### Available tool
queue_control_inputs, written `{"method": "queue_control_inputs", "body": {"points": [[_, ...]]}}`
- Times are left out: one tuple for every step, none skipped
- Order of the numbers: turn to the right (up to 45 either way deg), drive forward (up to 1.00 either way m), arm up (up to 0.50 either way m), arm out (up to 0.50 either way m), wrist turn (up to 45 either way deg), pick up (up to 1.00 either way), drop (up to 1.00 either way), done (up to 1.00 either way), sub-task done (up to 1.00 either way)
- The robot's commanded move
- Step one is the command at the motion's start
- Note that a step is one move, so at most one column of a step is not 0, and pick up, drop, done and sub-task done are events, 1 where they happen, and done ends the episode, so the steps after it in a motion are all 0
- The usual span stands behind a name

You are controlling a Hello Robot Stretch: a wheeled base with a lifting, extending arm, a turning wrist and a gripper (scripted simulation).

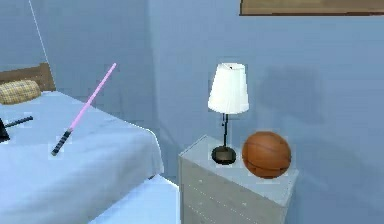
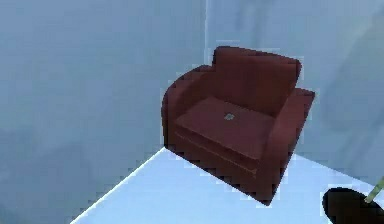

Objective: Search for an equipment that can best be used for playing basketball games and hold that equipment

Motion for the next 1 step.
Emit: {"method": "queue_control_inputs", "body": {"points": [[0.0, 0.65, 0.00, 0.00, 0.0, 0.00, 0.00, 0.00, 0.00]]}}
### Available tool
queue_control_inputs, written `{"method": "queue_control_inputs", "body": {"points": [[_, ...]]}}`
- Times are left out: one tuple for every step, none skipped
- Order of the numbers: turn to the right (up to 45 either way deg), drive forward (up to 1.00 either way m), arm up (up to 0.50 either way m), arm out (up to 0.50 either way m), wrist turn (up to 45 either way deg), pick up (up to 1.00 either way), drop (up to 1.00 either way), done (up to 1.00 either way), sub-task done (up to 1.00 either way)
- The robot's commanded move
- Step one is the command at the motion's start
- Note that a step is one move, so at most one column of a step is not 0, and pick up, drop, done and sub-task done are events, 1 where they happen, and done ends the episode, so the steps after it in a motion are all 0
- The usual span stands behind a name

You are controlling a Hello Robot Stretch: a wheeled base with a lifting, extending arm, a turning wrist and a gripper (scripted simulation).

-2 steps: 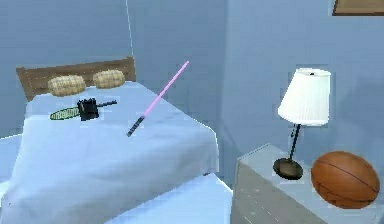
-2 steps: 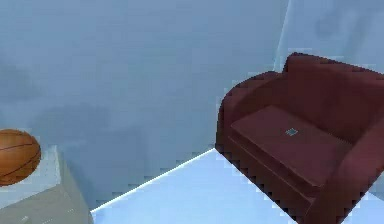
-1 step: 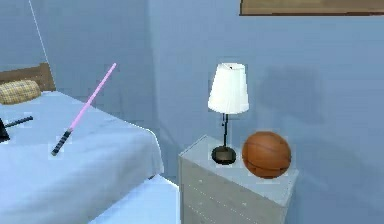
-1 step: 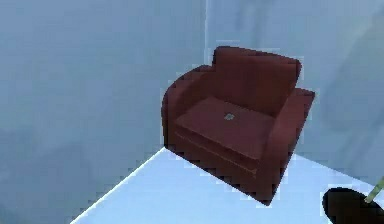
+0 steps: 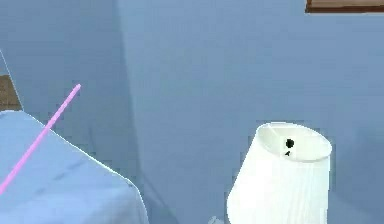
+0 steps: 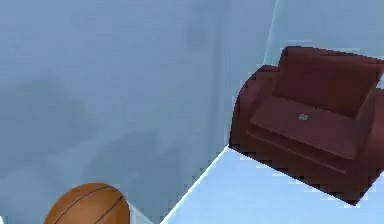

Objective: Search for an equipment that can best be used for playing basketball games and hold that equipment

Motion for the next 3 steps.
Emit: {"method": "queue_control_inputs", "body": {"points": [[-27.0, 0.00, 0.00, 0.00, 0.0, 0.00, 0.00, 0.00, 0.00], [0.0, 0.00, 0.50, 0.00, 0.0, 0.00, 0.00, 0.00, 0.00], [0.0, 0.00, 0.38, 0.00, 0.0, 0.00, 0.00, 0.00, 0.00]]}}
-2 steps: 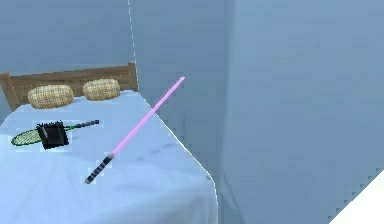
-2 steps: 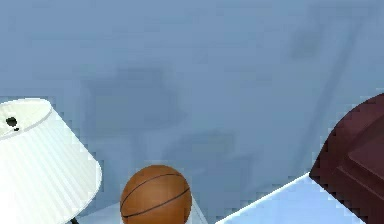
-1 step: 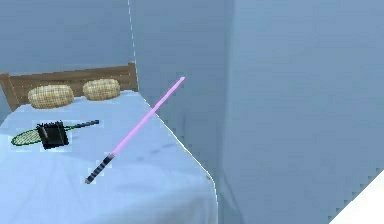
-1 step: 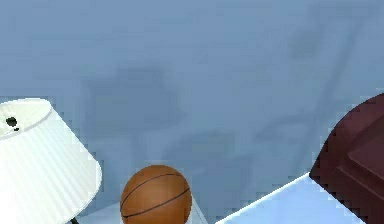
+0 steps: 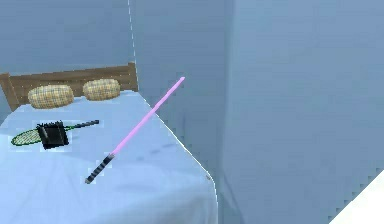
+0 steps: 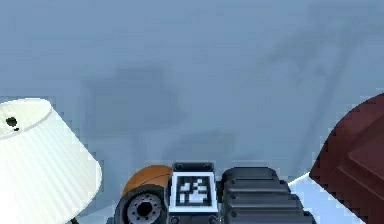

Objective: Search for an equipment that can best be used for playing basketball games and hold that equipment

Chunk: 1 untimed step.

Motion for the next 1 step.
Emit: {"method": "queue_control_inputs", "body": {"points": [[0.0, 0.00, 0.00, 0.00, 45.0, 0.00, 0.00, 0.00, 0.00]]}}
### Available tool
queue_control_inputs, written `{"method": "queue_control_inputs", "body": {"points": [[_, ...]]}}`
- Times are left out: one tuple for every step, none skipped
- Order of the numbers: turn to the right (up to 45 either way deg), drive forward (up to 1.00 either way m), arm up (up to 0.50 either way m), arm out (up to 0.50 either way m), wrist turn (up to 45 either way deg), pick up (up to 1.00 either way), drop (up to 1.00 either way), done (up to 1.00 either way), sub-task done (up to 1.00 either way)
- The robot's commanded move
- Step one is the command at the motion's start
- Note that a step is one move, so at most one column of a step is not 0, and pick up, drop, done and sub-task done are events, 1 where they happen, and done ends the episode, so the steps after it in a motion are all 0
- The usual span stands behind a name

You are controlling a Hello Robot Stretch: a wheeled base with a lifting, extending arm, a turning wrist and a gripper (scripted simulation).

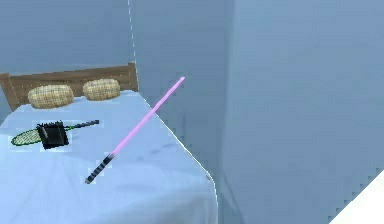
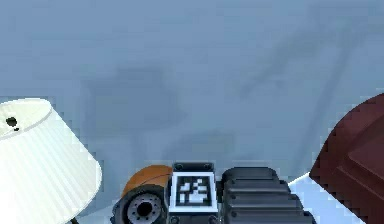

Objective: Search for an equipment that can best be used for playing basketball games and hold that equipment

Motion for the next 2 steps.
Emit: {"method": "queue_control_inputs", "body": {"points": [[0.0, 0.00, 0.00, 0.00, 45.0, 0.00, 0.00, 0.00, 0.00], [0.0, 0.00, 0.00, 0.00, 45.0, 0.00, 0.00, 0.00, 0.00]]}}
